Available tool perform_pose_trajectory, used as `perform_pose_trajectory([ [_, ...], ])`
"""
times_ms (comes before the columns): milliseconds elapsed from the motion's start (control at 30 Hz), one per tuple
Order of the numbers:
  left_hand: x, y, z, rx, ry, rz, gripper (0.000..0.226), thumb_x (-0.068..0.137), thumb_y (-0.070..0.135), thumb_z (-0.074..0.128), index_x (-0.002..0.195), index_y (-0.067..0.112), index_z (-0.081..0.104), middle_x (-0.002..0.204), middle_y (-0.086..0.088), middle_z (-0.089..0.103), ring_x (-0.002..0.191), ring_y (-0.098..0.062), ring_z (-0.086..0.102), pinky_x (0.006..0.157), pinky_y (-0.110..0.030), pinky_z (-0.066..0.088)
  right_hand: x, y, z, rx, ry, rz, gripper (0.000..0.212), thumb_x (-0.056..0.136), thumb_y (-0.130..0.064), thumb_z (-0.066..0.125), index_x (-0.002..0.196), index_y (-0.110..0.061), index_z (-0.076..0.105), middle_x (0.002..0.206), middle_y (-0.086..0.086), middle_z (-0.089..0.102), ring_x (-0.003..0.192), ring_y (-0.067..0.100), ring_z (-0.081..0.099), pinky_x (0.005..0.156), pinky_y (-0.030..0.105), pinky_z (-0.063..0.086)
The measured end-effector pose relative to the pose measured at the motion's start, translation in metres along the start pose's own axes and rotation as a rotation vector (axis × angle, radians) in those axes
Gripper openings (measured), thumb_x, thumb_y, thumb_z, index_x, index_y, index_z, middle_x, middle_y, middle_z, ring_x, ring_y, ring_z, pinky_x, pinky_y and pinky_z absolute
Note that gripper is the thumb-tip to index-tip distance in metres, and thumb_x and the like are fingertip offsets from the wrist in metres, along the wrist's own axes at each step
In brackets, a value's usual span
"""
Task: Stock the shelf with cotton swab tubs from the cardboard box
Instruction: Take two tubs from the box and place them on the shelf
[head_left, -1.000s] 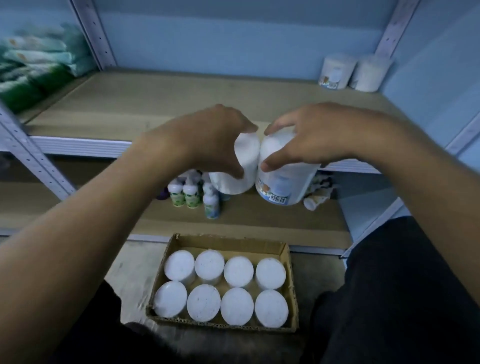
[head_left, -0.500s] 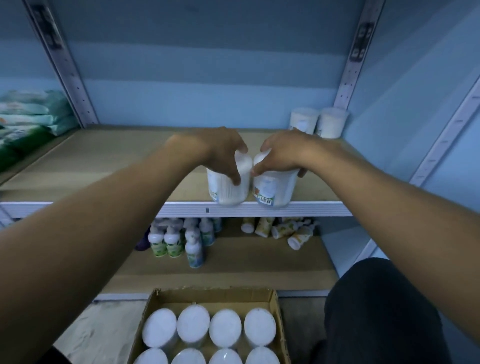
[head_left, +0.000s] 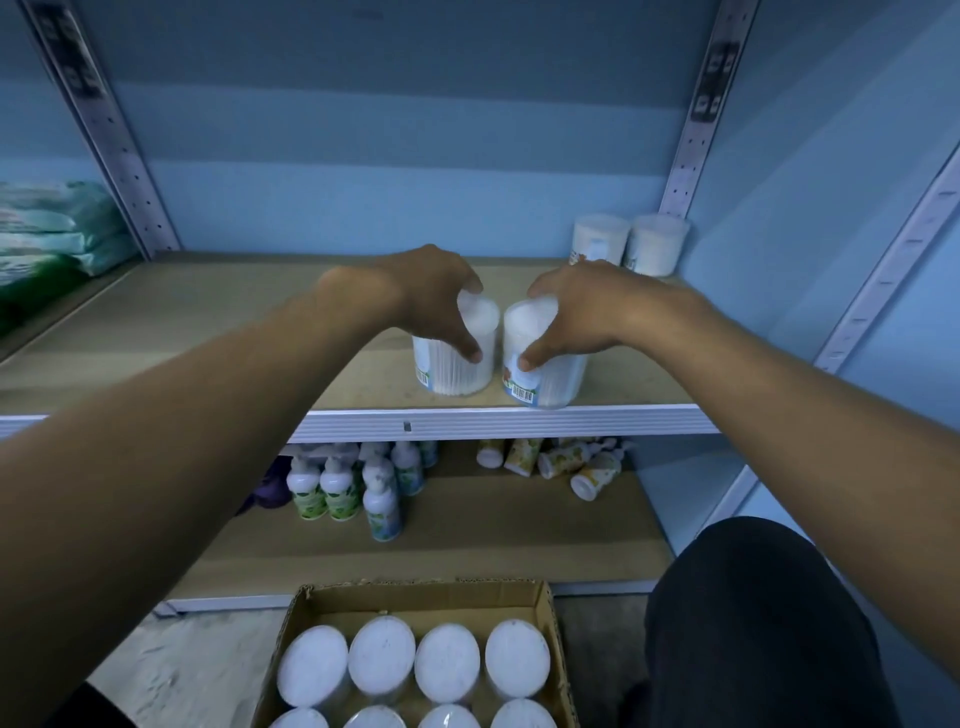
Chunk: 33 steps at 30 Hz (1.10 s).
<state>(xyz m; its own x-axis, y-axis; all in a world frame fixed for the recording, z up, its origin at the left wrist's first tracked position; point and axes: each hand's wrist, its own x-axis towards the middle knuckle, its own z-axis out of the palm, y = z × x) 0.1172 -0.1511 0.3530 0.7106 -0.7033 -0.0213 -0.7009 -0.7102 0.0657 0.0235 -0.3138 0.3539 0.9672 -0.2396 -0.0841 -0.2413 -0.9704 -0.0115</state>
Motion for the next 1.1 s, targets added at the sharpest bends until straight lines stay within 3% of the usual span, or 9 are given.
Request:
perform_pose_trajectory([
  [167, 0.0, 0.003, 0.003, 0.003, 0.043, -0.012, 0.073, 0.072, 0.056, 0.079, 0.134, 0.025, 0.057, 0.139, 0.003, 0.052, 0.128, -0.02, 0.049, 0.103, -0.038, 0.044, 0.002, 0.006, 0.007, 0.018, 0.013, -0.052, 0.095, 0.059, -0.044, 0.091, 0.143, -0.036, 0.046, 0.144, -0.001, 0.049, 0.128, 0.023, 0.049, 0.098, 0.039, 0.048],
  [300, 0.002, 0.002, 0.008, -0.006, 0.065, -0.008, 0.067, 0.073, 0.051, 0.08, 0.131, 0.025, 0.059, 0.136, 0.002, 0.055, 0.123, -0.021, 0.053, 0.098, -0.038, 0.047, 0.004, 0.005, 0.013, 0.026, 0.039, -0.066, 0.087, 0.062, -0.037, 0.091, 0.139, -0.039, 0.049, 0.144, 0.001, 0.048, 0.127, 0.024, 0.049, 0.099, 0.041, 0.049],
  [600, -0.002, -0.006, 0.008, -0.022, 0.038, 0.048, 0.062, 0.079, 0.045, 0.078, 0.135, 0.033, 0.056, 0.141, 0.007, 0.051, 0.127, -0.018, 0.05, 0.091, -0.031, 0.041, 0.006, 0.007, 0.02, 0.038, 0.103, -0.019, 0.082, 0.065, -0.047, 0.087, 0.137, -0.039, 0.049, 0.143, 0.0, 0.047, 0.129, 0.026, 0.047, 0.093, 0.037, 0.047],
  [733, -0.005, -0.009, 0.008, -0.022, 0.028, 0.064, 0.061, 0.082, 0.044, 0.075, 0.139, 0.035, 0.053, 0.145, 0.009, 0.049, 0.131, -0.017, 0.046, 0.099, -0.032, 0.039, 0.005, 0.006, 0.024, 0.05, 0.125, 0.012, 0.082, 0.065, -0.055, 0.084, 0.137, -0.04, 0.049, 0.139, 0.0, 0.048, 0.129, 0.03, 0.045, 0.097, 0.04, 0.047],
  [867, -0.009, -0.007, 0.01, -0.037, 0.05, 0.05, 0.065, 0.081, 0.045, 0.075, 0.141, 0.033, 0.052, 0.147, 0.01, 0.048, 0.134, -0.016, 0.043, 0.098, -0.029, 0.036, -0.001, 0.004, 0.022, 0.024, 0.142, 0.028, 0.086, 0.065, -0.059, 0.083, 0.14, -0.039, 0.047, 0.138, 0.0, 0.047, 0.128, 0.03, 0.046, 0.096, 0.041, 0.048],
  [1000, -0.01, 0.0, 0.013, -0.044, 0.096, 0.031, 0.068, 0.077, 0.047, 0.079, 0.138, 0.029, 0.055, 0.142, 0.008, 0.051, 0.131, -0.016, 0.046, 0.097, -0.029, 0.039, -0.01, 0.002, 0.02, 0.046, 0.142, -0.013, 0.084, 0.068, -0.037, 0.089, 0.142, -0.036, 0.048, 0.139, 0.001, 0.047, 0.129, 0.026, 0.047, 0.092, 0.039, 0.048],
  [1100, -0.009, 0.004, 0.015, -0.02, 0.118, 0.019, 0.066, 0.077, 0.039, 0.081, 0.137, 0.028, 0.056, 0.141, 0.006, 0.053, 0.129, -0.017, 0.047, 0.093, -0.028, 0.04, -0.013, -0.001, 0.025, 0.038, 0.181, -0.025, 0.075, 0.077, -0.021, 0.083, 0.142, -0.035, 0.049, 0.139, 0.004, 0.051, 0.122, 0.028, 0.055, 0.086, 0.036, 0.047],
])
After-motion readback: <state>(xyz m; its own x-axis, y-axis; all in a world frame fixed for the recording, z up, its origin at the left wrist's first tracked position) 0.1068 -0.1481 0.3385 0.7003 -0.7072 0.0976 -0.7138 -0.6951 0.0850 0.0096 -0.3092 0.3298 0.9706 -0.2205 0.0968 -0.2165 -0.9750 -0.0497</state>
